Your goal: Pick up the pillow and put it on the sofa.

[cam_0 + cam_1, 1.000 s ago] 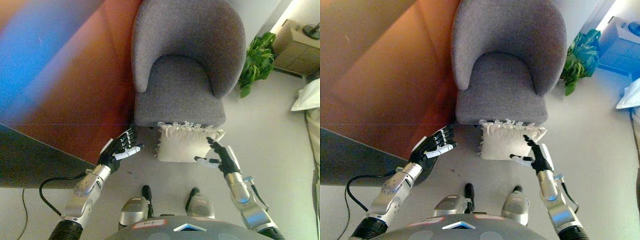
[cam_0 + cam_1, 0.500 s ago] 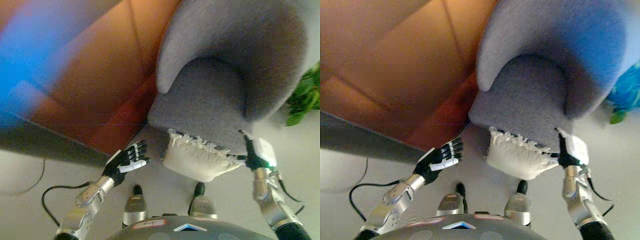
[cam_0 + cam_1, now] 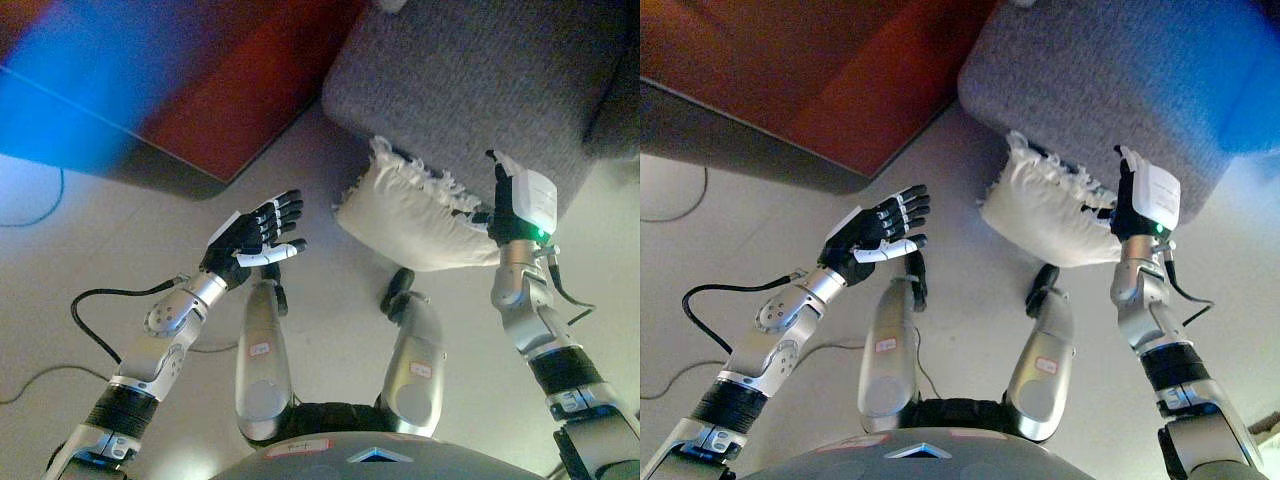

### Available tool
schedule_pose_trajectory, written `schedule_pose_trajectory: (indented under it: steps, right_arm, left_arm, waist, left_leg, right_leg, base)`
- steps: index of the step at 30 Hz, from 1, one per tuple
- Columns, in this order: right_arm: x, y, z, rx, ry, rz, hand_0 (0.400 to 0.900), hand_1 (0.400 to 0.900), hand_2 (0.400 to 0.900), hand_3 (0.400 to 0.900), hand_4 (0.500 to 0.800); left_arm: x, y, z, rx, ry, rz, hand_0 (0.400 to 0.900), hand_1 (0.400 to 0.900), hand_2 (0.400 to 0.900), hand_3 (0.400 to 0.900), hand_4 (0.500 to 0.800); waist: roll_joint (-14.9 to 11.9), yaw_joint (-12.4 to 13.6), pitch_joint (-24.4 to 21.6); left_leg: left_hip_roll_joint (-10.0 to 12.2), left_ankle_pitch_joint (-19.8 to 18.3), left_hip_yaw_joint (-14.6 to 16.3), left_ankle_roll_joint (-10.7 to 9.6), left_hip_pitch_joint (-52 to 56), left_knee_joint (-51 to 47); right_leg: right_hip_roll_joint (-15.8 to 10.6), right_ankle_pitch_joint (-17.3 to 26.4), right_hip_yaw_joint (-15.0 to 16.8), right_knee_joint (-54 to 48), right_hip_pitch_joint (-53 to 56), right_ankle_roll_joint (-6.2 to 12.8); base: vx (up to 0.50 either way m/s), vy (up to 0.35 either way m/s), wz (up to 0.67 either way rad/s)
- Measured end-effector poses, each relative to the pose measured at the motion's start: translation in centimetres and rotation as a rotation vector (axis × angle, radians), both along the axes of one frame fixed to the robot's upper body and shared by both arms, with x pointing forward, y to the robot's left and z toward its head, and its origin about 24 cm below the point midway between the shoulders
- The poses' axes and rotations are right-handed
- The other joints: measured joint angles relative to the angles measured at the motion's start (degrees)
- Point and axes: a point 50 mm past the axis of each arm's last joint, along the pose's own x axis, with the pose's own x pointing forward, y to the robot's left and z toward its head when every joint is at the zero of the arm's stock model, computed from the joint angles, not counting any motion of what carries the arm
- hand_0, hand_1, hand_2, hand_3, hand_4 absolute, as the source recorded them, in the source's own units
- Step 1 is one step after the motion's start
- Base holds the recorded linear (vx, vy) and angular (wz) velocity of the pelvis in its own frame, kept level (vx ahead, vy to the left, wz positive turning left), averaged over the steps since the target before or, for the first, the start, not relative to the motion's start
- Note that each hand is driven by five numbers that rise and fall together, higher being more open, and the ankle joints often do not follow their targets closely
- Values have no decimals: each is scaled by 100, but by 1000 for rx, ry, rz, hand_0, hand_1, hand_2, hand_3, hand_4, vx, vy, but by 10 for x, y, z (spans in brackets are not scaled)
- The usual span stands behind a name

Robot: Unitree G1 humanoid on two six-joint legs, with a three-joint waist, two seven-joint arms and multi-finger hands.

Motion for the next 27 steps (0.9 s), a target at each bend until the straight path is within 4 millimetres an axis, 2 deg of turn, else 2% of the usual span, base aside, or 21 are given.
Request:
schedule_pose_trajectory:
  steps: [6,11,21,27]
  right_arm:
    - [1,-1,0,0,6,-13,900,900,900,900,800]
    - [10,1,10,0,-23,-23,900,900,900,900,800]
    - [38,6,42,-20,-105,-40,900,900,900,900,800]
    - [61,-6,58,-16,-112,-149,900,900,900,900,800]
  left_arm:
    - [1,-4,3,-16,-27,1,900,900,900,900,800]
    - [5,-6,9,-33,-64,1,900,900,900,900,800]
    - [9,-6,19,-108,-104,18,900,900,900,900,800]
    - [17,-19,28,-123,-138,-30,900,900,900,900,800]
  waist:
    - [26,-27,35]
    - [59,-42,37]
    - [158,12,68]
    - [272,260,75]
  left_leg:
    - [43,-129,-38,56,-634,649]
    - [84,-174,-73,63,-1320,1096]
    - [95,-397,-214,107,-2517,2079]
    - [34,-425,-370,99,-3165,2481]
  right_leg:
    - [13,-20,326,473,-685,15]
    - [7,-9,499,861,-1425,-3]
    - [-122,-137,748,1794,-2673,-87]
    - [-215,-239,820,2300,-3344,-155]
  base:
    - [-63,62,-9]
    - [-54,78,-6]
    - [-16,69,1]
    - [-26,63,11]
